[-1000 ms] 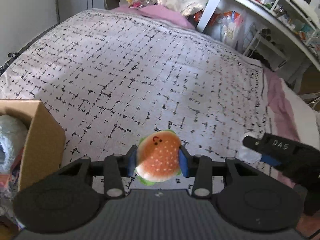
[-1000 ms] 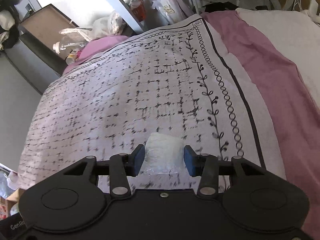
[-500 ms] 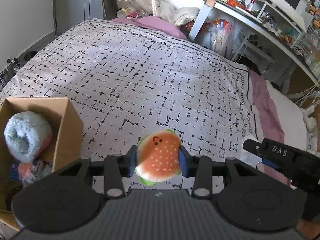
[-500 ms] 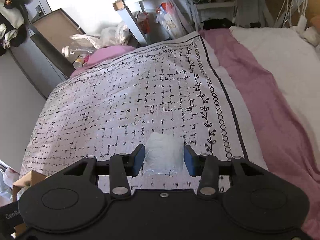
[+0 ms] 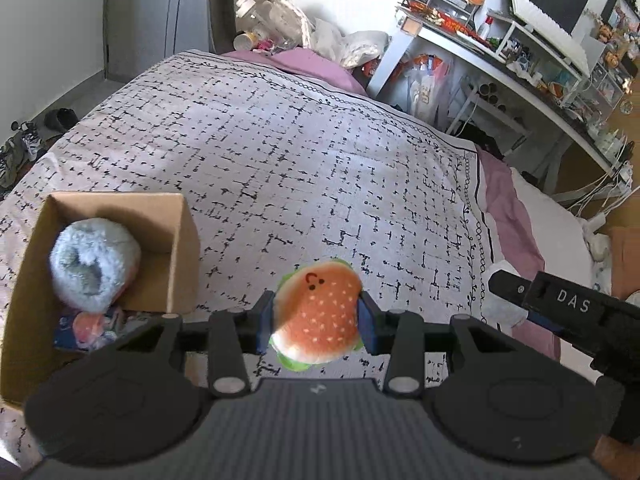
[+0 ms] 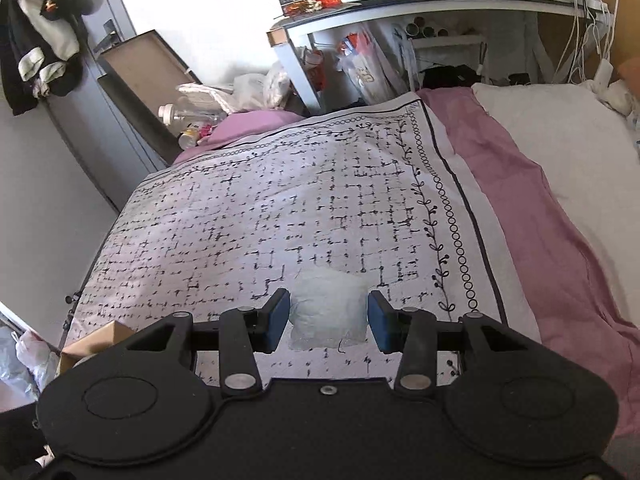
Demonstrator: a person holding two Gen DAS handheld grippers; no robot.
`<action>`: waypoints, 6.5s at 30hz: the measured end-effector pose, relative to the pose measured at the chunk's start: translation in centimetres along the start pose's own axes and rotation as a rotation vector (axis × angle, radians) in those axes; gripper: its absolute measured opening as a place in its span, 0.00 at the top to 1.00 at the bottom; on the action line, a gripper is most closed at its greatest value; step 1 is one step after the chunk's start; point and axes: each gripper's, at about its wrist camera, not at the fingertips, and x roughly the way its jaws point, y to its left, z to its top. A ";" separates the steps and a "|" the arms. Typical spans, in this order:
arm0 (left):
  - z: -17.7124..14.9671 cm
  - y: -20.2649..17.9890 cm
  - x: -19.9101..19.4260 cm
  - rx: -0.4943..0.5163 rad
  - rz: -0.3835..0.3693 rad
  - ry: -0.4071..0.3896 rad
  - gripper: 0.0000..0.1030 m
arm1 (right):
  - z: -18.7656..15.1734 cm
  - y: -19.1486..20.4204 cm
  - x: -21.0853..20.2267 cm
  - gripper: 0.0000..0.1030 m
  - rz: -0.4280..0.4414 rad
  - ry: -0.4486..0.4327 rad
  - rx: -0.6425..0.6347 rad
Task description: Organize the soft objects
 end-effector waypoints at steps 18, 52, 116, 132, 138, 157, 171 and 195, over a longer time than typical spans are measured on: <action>0.6 7.4 -3.8 -0.076 0.028 -0.047 0.59 | -2.0 7.3 -1.8 0.59 0.067 -0.013 -0.092; 0.5 17.8 -0.2 -0.261 -0.020 0.048 0.43 | -4.3 20.5 1.9 0.59 0.173 0.051 -0.259; -3.6 7.8 -14.8 -0.069 0.127 -0.038 0.01 | -4.2 7.1 -11.8 0.00 0.237 0.071 -0.193; -5.6 5.4 -19.1 0.002 0.157 -0.089 0.01 | -4.9 5.1 -15.4 0.00 0.232 0.054 -0.239; -6.5 4.9 -20.2 0.017 0.161 -0.101 0.01 | -5.2 4.8 -16.6 0.00 0.247 0.046 -0.251; -8.5 3.4 -22.8 0.052 0.163 -0.147 0.01 | -6.1 3.9 -19.5 0.00 0.206 0.002 -0.310; -9.4 2.6 -23.6 0.074 0.159 -0.164 0.01 | -6.5 3.5 -20.7 0.00 0.157 -0.032 -0.335; -9.6 2.5 -24.0 0.095 0.155 -0.169 0.01 | -6.6 3.5 -21.2 0.00 0.141 -0.040 -0.350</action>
